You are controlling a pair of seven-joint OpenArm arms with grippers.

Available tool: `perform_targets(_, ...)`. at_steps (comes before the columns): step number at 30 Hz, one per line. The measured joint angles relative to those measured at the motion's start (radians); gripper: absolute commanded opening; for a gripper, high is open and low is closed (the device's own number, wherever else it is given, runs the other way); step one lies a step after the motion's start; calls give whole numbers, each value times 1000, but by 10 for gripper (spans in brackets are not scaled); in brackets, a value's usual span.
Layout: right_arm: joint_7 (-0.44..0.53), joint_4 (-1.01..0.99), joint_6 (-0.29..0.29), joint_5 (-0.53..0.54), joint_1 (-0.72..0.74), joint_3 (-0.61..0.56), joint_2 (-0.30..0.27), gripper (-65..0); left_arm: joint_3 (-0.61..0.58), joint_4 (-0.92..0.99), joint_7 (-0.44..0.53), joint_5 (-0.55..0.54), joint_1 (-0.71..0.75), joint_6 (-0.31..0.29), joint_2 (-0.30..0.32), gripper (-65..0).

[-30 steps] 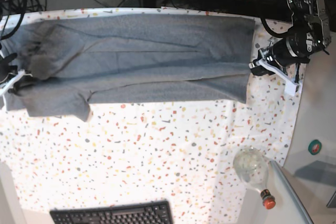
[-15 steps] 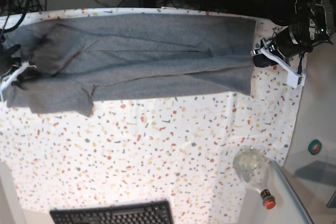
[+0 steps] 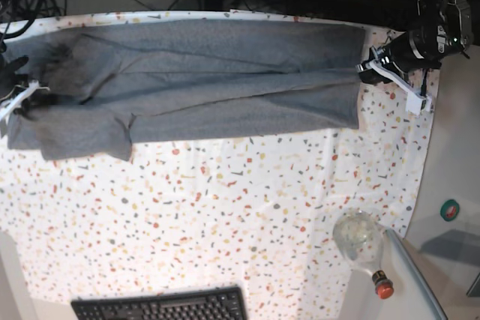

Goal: Layout the t-shirt on the table in an organized manner, then fold the t-shirt properly
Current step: 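Regrip the ends of the folded grey strip with both grippers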

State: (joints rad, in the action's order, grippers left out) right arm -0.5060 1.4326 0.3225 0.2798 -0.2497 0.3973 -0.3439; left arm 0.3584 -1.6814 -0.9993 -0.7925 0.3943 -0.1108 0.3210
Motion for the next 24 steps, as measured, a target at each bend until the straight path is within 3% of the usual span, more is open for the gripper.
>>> perform_targets(18, 0, -63, 0, 0, -3, 5, 0, -650, -50, 29, 0, 2, 2, 2, 1, -650)
perform_targets(20, -32, -63, 0, 1, 0, 5, 0, -650, -50, 28, 0, 2, 2, 2, 1, -650)
perform_targets(24, -74, -45, 0, 0, -5, 5, 1, -404, -39, 27, 1, 2, 4, 2, 1, -650)
